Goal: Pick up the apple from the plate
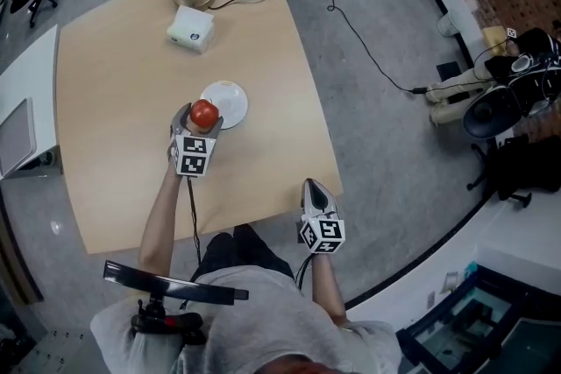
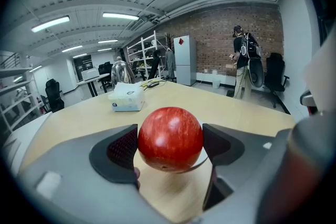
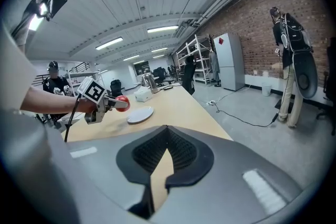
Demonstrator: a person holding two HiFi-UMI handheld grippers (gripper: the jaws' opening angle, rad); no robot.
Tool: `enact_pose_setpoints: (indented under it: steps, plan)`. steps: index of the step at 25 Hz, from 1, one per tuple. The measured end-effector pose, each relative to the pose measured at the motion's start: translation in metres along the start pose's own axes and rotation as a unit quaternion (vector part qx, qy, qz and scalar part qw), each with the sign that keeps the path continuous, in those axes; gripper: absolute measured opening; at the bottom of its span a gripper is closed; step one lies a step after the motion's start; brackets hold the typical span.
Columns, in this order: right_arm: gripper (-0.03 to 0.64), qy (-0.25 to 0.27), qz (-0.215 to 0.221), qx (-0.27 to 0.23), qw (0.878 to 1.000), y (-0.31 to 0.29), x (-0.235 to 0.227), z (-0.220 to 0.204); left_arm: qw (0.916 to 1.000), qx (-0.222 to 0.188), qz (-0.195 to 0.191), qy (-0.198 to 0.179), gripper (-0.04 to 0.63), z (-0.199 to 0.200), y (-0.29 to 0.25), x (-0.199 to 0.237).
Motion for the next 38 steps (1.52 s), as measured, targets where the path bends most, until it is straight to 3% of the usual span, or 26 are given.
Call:
enact_pose_setpoints:
  steps: [12, 26, 33, 38]
  plan:
    - [0.006, 0.033, 0.043, -0.01, 0.998, 0.004, 0.036, 0.009, 0.9981, -0.041, 0.043, 0.018, 0.405, 0.007, 0.067, 0.02]
    - [0.006, 0.079, 0.109, 0.003, 0.991, -0.026, 0.111, 0.01, 0.992, -0.066, 0.094, 0.052, 0.405, -0.021, 0.144, 0.067]
    - [0.006, 0.097, 0.136, 0.013, 0.986, -0.05, 0.161, 0.008, 0.9877, -0.062, 0.121, 0.077, 0.405, -0.051, 0.17, 0.115]
    - [0.006, 0.106, 0.154, 0.022, 0.982, -0.067, 0.174, 0.011, 0.9844, -0.05, 0.14, 0.094, 0.405, -0.068, 0.179, 0.131]
Point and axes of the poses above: the fingertips, and each gripper's own axes: y backward along the fingers, x to its left, z out of its top, the point moved 10 cm from there along y, backward along the fingers, and after that the axes turned 3 degrees about -y, right-handed, at the moved point
